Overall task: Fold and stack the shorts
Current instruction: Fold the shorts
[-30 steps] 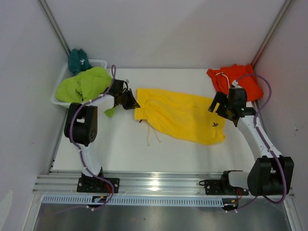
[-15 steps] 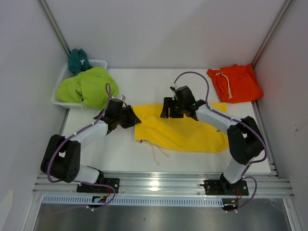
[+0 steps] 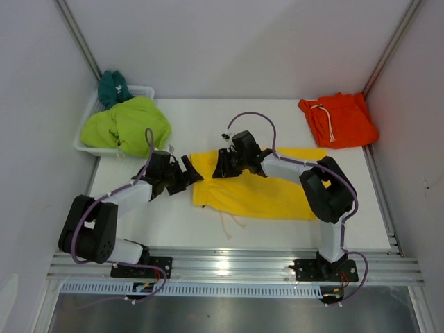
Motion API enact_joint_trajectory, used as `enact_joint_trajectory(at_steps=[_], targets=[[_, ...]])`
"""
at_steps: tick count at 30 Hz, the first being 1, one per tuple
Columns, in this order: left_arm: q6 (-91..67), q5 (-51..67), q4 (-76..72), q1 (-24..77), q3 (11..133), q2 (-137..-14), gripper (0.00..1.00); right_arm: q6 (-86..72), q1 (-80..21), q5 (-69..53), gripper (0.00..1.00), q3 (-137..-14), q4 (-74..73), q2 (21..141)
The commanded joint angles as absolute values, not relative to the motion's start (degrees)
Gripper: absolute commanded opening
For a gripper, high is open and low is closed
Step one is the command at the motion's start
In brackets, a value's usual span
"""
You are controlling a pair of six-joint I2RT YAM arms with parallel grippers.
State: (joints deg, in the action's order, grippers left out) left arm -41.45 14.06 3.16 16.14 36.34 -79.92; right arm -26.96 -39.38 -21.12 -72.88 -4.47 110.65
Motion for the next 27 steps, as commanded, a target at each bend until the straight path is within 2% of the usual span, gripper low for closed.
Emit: enact_joint_trajectory(at_steps=[1,12,23,27], targets=[[-42.88,16.26,-4.03,14.33,33.76,-78.93,0.92,-27.77,-40.08,-23.29,0.38,-75.85,-0.7,112.41],[-45.61,20.3,-20.29,14.15,30.5,-88.94,0.96,-29.62,-38.76,-21.71,0.21,-77.43,-1.05,120.93],[-50.18,15.48,-26.36,16.08,26.38,-93.78,0.97,-30.76,-37.79,-22.76,0.17,-75.59,2.37,124.72],[-53.96,15.99,-36.79,16.26,22.07,-95.09,0.97,-30.85,-37.44,-23.29,0.15,-75.15,3.16,124.19]])
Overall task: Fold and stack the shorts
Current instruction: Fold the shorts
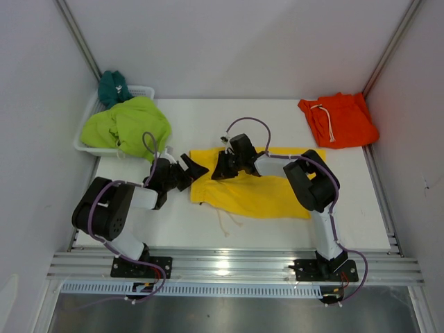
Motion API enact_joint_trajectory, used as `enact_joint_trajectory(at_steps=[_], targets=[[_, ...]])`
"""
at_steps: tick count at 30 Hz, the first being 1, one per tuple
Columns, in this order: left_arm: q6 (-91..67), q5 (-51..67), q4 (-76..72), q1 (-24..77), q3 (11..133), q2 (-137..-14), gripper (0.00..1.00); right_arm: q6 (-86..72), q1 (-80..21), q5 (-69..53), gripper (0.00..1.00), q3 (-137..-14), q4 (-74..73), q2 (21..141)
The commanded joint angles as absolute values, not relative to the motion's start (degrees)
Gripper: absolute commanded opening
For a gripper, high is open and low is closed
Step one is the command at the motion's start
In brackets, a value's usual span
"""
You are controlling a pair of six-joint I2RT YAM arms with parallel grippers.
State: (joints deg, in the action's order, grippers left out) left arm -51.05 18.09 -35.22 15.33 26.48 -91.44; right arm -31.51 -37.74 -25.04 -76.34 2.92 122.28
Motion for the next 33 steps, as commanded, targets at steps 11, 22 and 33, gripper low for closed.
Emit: enact_joint_trajectory(at_steps=[11,22,33], targets=[[-57.57,16.61,-49.04,17.84,20.21,-102.39,0.82,-30.5,-37.79,-24.08,0.13,-75.06,3.52,123.66],[-56.43,15.57,-49.05,18.72,21.27,-101.96,0.41,-30.41,-39.2,-23.73,0.11,-75.41,3.25,122.61],[-49.32,11.61,-30.97,18.63,28.55,-93.7,0.0,-30.15,-40.17,-24.08,0.23,-74.8,3.52,119.72]])
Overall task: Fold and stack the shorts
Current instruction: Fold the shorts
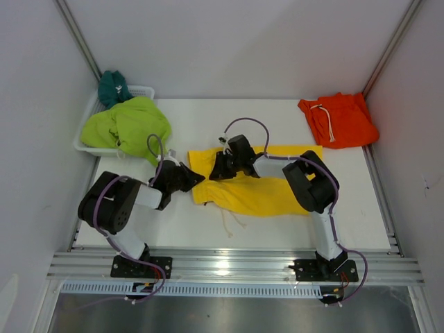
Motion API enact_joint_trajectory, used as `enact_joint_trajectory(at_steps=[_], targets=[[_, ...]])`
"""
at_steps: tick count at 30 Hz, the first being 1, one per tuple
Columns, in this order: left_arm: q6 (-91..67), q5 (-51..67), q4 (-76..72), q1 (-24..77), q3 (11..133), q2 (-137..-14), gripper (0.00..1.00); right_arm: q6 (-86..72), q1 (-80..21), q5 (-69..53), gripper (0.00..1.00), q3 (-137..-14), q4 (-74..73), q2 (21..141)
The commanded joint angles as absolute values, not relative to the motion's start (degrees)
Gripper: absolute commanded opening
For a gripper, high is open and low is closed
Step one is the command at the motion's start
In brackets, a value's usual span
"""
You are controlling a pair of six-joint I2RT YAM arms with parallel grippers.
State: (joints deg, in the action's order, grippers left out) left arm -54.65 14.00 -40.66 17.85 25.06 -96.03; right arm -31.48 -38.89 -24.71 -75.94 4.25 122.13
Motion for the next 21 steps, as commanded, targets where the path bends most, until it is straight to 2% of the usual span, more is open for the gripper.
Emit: enact_joint_trajectory(at_steps=[1,7,12,15,19,21], targets=[[-48.09,10.56,-23.63,18.63,32.48,-92.3,0.0,-29.89,-39.99,-23.91,0.3,-74.62,3.34,118.66],[-37.71,2.38,3.29,17.41,43.59,-86.59,0.0,-26.9,-37.97,-22.15,0.33,-73.39,-1.57,108.57],[-34.02,4.66,10.18,13.98,47.27,-84.64,0.0,-28.56,-34.11,-25.57,0.37,-67.77,-0.62,101.08],[-31.82,1.94,13.88,13.89,48.69,-82.8,0.0,-28.74,-32.88,-27.5,0.29,-65.13,-1.05,99.67],[-29.1,0.26,18.36,13.36,52.54,-81.48,0.0,-28.21,-32.35,-27.51,0.04,-62.67,-1.41,100.63],[-28.57,-1.65,20.9,12.84,53.35,-80.6,0.0,-28.21,-31.91,-28.39,0.0,-61.96,-1.05,102.21]])
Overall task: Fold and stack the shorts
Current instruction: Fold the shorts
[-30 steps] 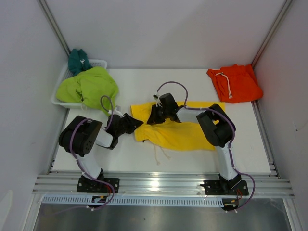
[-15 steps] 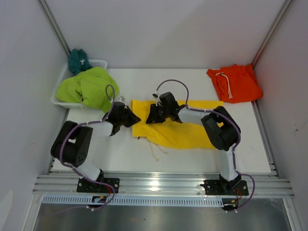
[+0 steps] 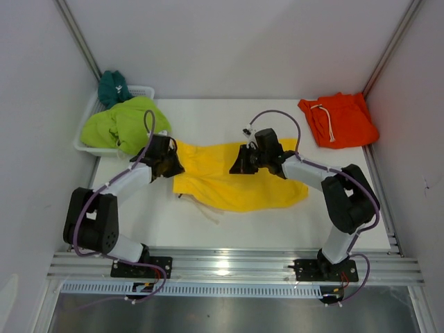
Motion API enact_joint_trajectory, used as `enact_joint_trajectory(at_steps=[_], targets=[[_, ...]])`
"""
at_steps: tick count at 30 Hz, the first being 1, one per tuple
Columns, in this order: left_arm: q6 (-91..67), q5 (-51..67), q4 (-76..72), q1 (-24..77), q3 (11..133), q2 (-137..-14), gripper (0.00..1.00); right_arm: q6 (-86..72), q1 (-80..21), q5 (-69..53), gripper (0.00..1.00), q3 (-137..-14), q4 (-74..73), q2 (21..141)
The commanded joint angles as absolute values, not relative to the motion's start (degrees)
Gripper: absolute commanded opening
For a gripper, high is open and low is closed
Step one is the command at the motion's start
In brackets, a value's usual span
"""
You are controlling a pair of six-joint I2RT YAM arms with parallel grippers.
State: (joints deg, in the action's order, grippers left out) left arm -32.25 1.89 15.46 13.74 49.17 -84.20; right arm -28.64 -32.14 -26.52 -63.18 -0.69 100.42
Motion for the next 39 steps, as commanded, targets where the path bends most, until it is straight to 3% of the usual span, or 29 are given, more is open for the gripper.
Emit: enact_joint_trajectory(at_steps=[1,14,30,39], targets=[[-28.56,-2.1,21.53,12.75,53.96,-80.07,0.0,-28.21,-31.82,-28.65,0.0,-62.05,-1.05,102.91],[-28.04,-5.62,31.28,12.48,60.2,-74.27,0.0,-30.14,-37.34,-23.56,0.0,-62.75,-0.62,110.65],[-22.5,-7.73,44.29,14.85,69.17,-71.19,0.0,-42.71,-52.38,-15.38,0.0,-78.82,2.9,127.78],[-21.18,-14.41,47.2,18.72,70.93,-74.53,0.0,-42.63,-48.78,-17.4,0.0,-79.98,3.52,121.03]])
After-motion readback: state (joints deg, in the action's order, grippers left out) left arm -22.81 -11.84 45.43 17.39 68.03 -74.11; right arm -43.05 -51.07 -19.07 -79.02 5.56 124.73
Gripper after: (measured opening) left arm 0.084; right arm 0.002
